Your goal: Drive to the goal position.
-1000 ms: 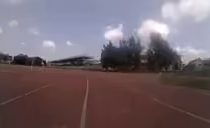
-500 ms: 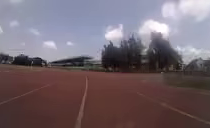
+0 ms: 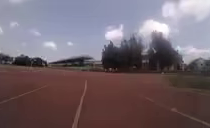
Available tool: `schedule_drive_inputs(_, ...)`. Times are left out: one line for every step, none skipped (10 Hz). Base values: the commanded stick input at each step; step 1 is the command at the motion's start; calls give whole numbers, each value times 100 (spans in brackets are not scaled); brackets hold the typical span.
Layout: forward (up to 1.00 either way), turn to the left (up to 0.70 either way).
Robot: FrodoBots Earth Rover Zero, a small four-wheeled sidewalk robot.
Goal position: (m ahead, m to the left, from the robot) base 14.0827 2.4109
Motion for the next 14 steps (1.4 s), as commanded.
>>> schedule_drive_inputs(70, 0)
schedule_drive_inputs(70, 0)
schedule_drive_inputs(70, 0)
schedule_drive_inputs(70, 0)
schedule_drive_inputs(70, 0)
schedule_drive_inputs(70, 0)
schedule_drive_inputs(70, 0)
schedule_drive_inputs(70, 0)
schedule_drive_inputs(70, 0)
schedule_drive_inputs(70, 0)
schedule_drive_inputs(70, 0)
schedule_drive_inputs(70, 0)
schedule_drive_inputs(70, 0)
schedule_drive_inputs(70, 0)
